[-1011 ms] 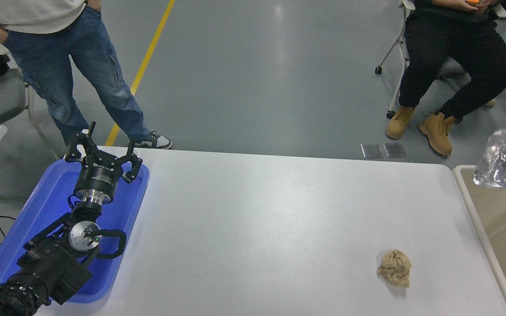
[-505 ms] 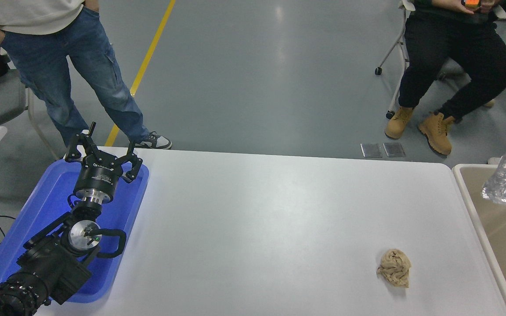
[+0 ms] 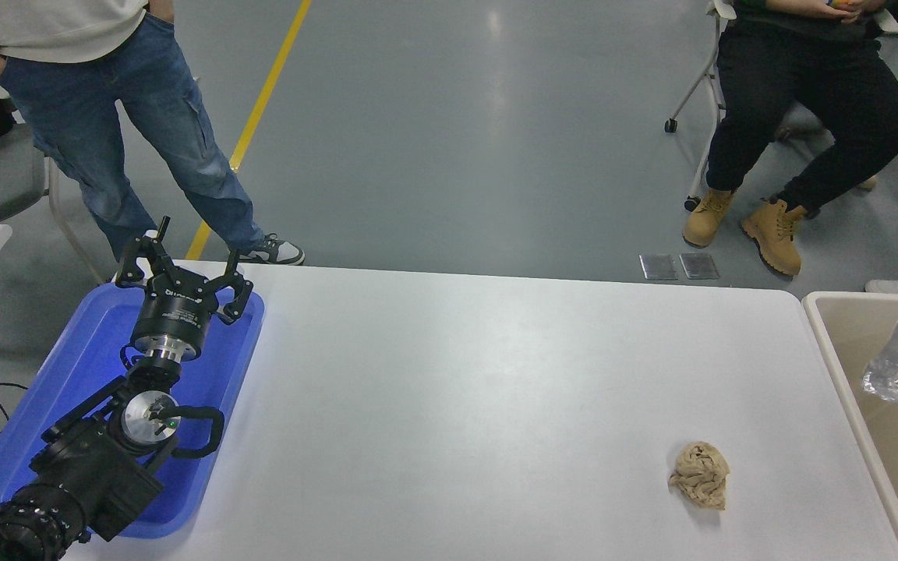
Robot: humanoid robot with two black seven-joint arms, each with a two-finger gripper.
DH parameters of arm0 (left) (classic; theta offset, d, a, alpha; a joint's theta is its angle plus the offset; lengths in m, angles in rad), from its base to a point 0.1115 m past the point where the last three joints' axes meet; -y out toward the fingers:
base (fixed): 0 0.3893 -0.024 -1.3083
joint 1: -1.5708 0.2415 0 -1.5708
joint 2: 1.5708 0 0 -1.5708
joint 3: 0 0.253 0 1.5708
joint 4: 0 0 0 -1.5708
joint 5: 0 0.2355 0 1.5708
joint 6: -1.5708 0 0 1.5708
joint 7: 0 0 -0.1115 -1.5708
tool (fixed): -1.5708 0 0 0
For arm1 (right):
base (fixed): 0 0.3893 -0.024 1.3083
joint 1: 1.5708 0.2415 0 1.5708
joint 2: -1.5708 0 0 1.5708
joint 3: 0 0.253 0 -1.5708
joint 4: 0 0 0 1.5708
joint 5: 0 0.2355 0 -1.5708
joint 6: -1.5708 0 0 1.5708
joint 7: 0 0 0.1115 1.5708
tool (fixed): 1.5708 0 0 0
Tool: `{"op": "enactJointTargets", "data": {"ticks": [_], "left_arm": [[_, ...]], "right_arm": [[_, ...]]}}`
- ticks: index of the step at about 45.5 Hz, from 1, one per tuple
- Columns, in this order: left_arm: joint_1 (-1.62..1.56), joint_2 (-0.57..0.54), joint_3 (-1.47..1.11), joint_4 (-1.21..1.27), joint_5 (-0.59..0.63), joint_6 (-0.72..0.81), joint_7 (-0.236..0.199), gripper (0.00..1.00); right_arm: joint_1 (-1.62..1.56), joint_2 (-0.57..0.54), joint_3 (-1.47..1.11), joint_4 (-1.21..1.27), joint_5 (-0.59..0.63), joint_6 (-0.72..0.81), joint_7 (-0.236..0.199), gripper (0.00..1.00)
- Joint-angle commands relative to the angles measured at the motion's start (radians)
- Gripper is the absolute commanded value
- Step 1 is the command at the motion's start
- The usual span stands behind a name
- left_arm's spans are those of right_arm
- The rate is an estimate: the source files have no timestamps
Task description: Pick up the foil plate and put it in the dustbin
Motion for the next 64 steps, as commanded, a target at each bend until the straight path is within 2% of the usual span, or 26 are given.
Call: {"op": "enactJointTargets", "data": {"ticks": [1,3,7,8,9,21,35,44,53,64], "left_arm": [[-0.001,0.000,0.000,0.000,0.001,0.001,0.000,1.00],[-0.001,0.000,0.000,0.000,-0.001,-0.001,0.000,1.00],[-0.001,0.000,0.000,0.000,-0.001,-0.001,0.001,1.00],[0.001,0.000,0.000,0.000,0.001,0.001,0.000,1.00],[0.000,0.000,0.000,0.000,-0.001,0.001,0.000,1.00],[-0.001,0.000,0.000,0.000,-0.001,0.001,0.001,1.00],[-0.001,0.000,0.000,0.000,-0.001,0.001,0.001,1.00],[-0.001,0.000,0.000,0.000,0.001,0.001,0.001,1.00],[-0.001,0.000,0.000,0.000,0.001,0.001,0.001,1.00],[-0.001,0.000,0.000,0.000,-0.001,0.001,0.001,1.00]], "right_arm": [[-0.018,0.008,0.003,-0.006,0.004,-0.015,0.001,0.17],[-0.020,0.003,0.002,-0.004,0.004,-0.021,0.001,0.38],[-0.020,0.003,0.002,-0.003,0.004,-0.032,0.001,0.88],[-0.018,0.003,0.002,-0.003,0.004,-0.033,0.001,0.96],[-0.018,0.004,0.002,-0.003,0.006,-0.035,0.001,0.99],[0.026,0.009,0.000,0.008,0.004,-0.036,0.001,0.99],[0.323,0.020,-0.096,0.049,0.001,-0.018,0.001,1.00],[0.581,0.075,-0.296,0.223,0.001,-0.015,0.001,1.00],[0.771,0.109,-0.328,0.400,0.001,-0.010,0.001,1.00],[0.998,0.127,-0.415,0.635,-0.005,0.097,-0.001,1.00]]}}
